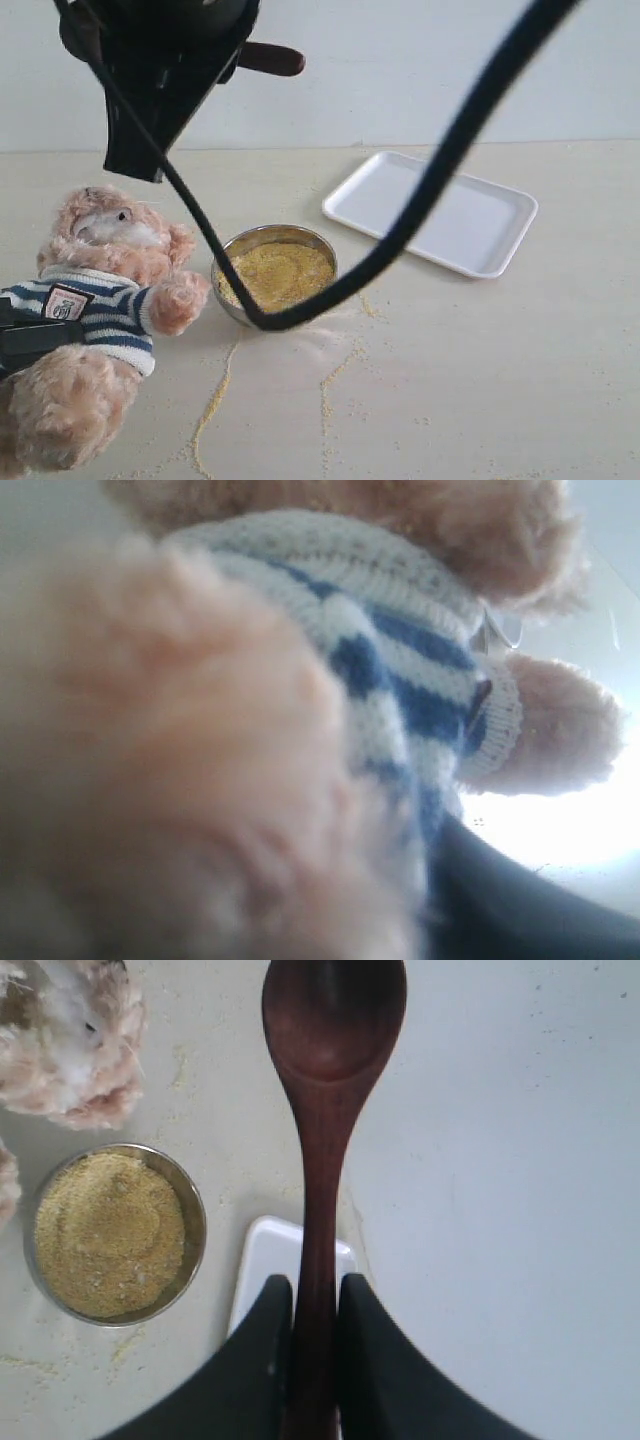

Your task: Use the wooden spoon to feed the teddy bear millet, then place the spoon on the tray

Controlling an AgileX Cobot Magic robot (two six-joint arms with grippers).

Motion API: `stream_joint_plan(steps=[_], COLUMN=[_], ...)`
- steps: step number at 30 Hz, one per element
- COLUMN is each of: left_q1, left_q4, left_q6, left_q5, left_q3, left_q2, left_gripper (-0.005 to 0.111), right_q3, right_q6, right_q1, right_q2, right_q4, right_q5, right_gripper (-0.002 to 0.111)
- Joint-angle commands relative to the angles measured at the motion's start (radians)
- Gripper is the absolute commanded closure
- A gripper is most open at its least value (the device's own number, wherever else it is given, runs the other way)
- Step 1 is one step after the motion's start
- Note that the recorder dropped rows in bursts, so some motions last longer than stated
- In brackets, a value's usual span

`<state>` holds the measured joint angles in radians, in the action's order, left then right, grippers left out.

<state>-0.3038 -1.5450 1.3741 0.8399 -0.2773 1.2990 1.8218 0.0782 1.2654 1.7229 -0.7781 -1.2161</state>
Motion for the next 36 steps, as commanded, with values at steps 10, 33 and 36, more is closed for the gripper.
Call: stream_joint_plan(steps=[10, 33, 36], left_q1=[-0.001, -0.001, -0.001], left_q4=[-0.014, -0.199, -0.199], left_q6=[0.015, 0.024, 0.041], left_q5=[0.023, 0.023, 0.014], left_q3=[0.002, 0.002, -0.005], left_q2=[0.002, 0.041, 0.041], left_gripper=[0.102, 0.102, 0.102], right_q3=[0.004, -0.449, -0.499], right_q6=[0.019, 0.155, 0.155], right_q1=[-0.299, -0.578, -0.576], right_q2=[-0.113, -0.106, -0.106], right_q4=[0.439, 0.599, 0.615], right_q5=[-0.005, 0.160, 0.256], right_gripper=[0.109, 0.109, 0.109])
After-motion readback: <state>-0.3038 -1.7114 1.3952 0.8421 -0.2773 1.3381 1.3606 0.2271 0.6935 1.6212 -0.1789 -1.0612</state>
